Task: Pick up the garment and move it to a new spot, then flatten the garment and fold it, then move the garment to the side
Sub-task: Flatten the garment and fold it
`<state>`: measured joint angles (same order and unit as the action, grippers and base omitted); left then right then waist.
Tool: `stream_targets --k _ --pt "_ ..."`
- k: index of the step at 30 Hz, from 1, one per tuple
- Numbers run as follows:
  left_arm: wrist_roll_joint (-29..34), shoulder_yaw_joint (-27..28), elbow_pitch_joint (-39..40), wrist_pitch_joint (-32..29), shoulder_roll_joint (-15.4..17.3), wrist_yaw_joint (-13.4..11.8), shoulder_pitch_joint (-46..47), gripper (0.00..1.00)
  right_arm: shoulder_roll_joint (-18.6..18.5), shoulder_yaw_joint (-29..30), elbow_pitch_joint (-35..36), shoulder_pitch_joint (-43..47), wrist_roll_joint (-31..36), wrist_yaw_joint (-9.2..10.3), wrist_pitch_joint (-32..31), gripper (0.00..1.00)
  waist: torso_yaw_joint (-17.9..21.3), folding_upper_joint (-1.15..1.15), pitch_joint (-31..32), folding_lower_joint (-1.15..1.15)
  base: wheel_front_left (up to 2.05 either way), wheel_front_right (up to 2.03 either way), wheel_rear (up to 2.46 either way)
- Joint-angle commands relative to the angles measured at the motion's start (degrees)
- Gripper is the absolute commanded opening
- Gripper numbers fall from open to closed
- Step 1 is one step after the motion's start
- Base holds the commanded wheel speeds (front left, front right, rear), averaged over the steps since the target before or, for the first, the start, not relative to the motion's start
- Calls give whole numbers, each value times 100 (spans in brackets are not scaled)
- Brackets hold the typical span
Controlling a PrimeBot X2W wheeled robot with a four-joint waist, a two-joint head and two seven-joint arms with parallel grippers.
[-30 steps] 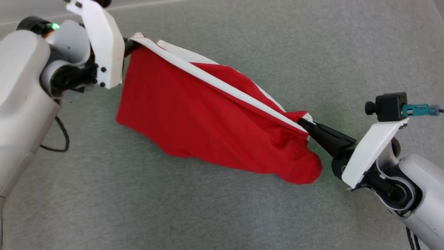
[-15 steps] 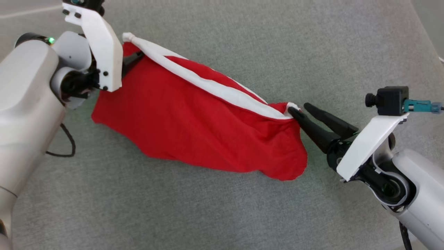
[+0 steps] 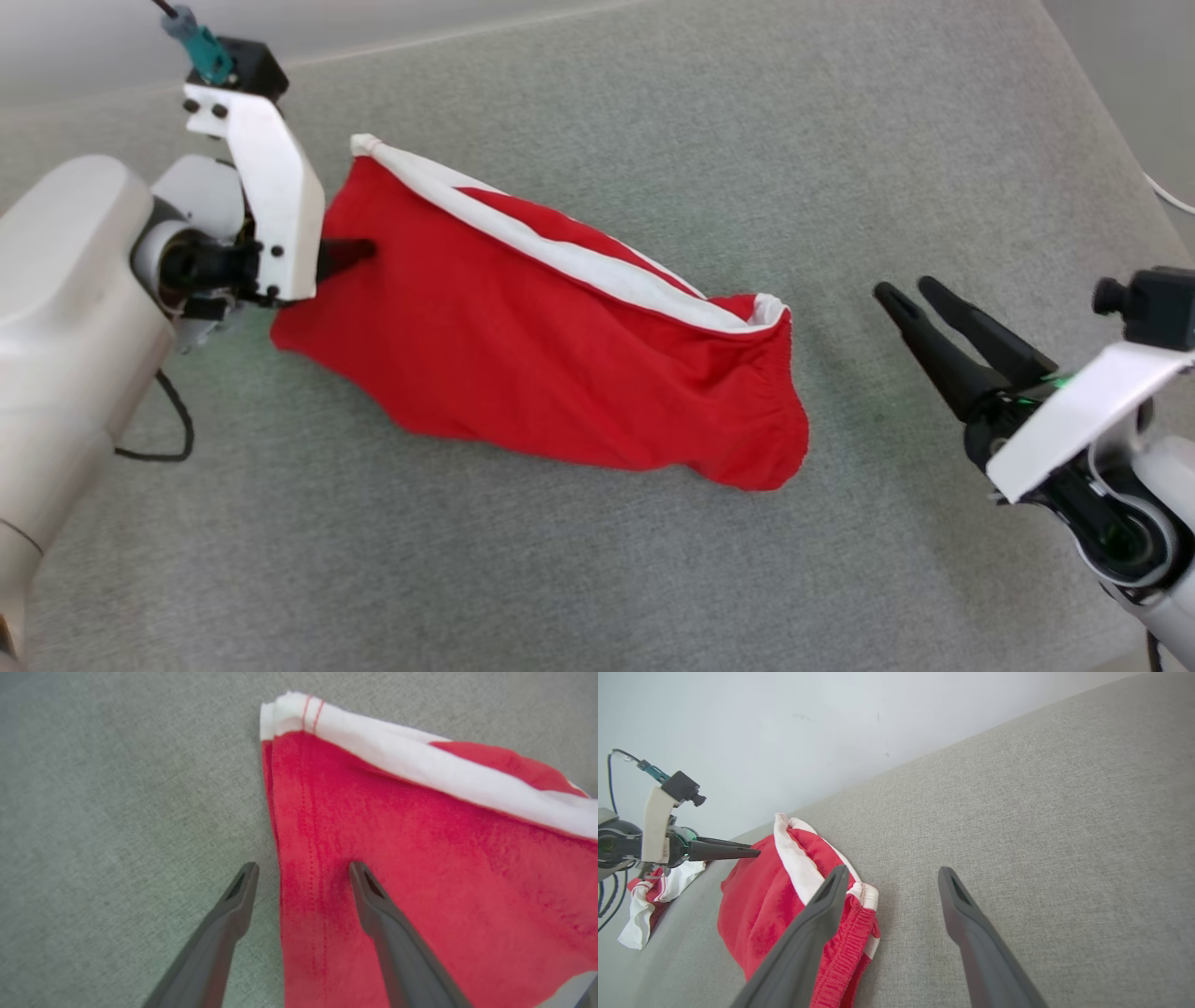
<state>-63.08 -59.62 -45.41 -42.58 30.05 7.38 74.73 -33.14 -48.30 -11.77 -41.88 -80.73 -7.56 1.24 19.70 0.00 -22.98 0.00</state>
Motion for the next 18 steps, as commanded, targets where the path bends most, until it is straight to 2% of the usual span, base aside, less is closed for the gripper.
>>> stream_targets --k 1,6,11,12,13,14,15,18 --pt "-99 -41 -8 -85 56 15 -118 100 -92 58 38 130 19 15 90 100 72 0 -61 0 0 0 0" --pt "-192 -161 -127 -386 54 16 -228 100 -214 193 163 381 -37 15 308 100 241 0 -179 0 0 0 0" --pt "-546 -197 -31 -873 -77 25 -464 100 -304 395 243 640 -155 15 566 100 317 0 -183 0 0 0 0" --pt "-545 -218 -58 -922 -71 25 -488 78 -319 432 277 699 -182 14 618 100 324 0 -158 0 0 0 0" --pt "-516 -274 -83 -971 -51 25 -516 40 -352 474 298 751 -205 15 665 100 327 0 -131 0 0 0 0" --pt "-477 -322 -91 -971 -26 24 -543 7 -381 515 313 799 -224 15 720 100 327 0 -96 0 0 0 0" --pt "-472 -334 -95 -964 -9 24 -558 0 -398 537 321 839 -241 14 758 100 322 0 -56 0 0 0 0" --pt "-544 -300 -93 -879 -2 18 -586 0 -438 580 312 970 -267 15 832 100 249 0 124 0 0 0 0"
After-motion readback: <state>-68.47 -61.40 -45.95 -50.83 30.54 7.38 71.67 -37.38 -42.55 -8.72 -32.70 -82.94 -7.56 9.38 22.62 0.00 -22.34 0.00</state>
